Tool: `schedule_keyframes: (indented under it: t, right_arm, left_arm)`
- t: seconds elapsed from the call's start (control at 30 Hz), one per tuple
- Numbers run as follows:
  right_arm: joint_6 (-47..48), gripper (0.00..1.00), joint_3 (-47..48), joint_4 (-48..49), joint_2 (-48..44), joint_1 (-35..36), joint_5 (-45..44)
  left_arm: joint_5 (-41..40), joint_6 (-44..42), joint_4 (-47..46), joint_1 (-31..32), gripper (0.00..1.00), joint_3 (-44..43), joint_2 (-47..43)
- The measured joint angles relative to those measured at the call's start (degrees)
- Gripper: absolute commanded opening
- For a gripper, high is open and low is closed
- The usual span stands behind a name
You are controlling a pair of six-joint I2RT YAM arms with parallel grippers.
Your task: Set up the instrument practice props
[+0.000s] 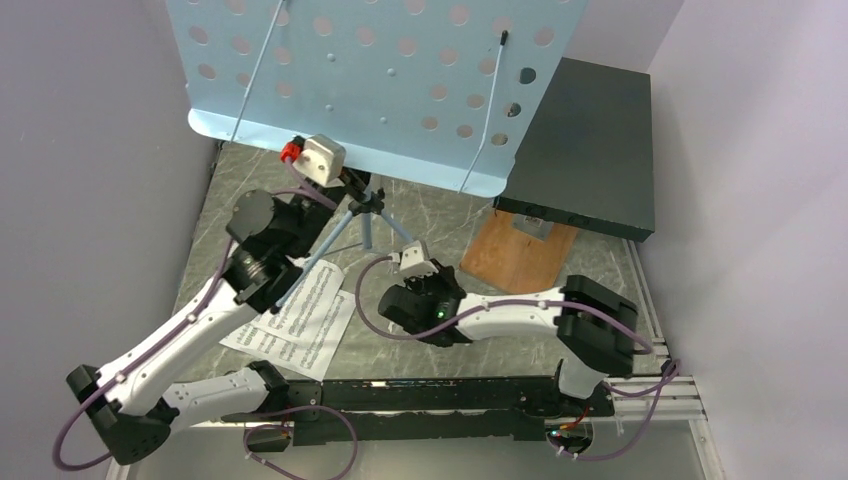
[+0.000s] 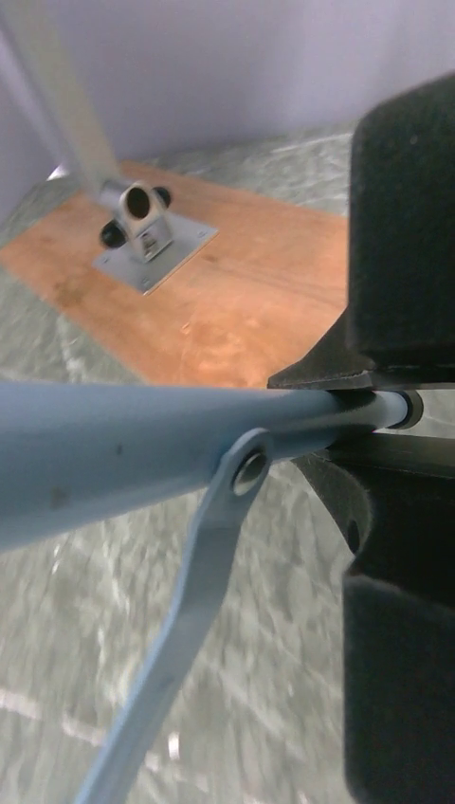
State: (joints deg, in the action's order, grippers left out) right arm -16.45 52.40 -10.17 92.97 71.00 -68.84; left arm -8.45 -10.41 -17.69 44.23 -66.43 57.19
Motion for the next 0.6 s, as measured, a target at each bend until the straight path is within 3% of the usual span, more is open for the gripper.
schedule_keyframes:
  t: [0.13,0.23,0.43,0.6]
  right_arm:
    - [-14.1,0.0,4.8,-15.2,5.8,-2.3,-4.0]
    - [-18.1,0.0,5.2,-19.3,8.1,-3.8,-4.5]
    - [-7.8,0.0,1.1,-11.7,5.9,-4.1,-3.6]
    - [1.4,0.0,-1.0,-4.7,3.5,-5.2,-0.9]
  left_arm:
    - [-2.7,0.9,-4.0,-0.1,0.0,0.6,4.8]
    - [-3.0,3.3,-5.3,-1.3,0.0,0.6,8.0]
    - [3.8,16.0,-5.8,-12.7,0.0,2.5,10.1]
    - [6.9,19.7,-8.5,-15.5,0.0,5.6,8.1]
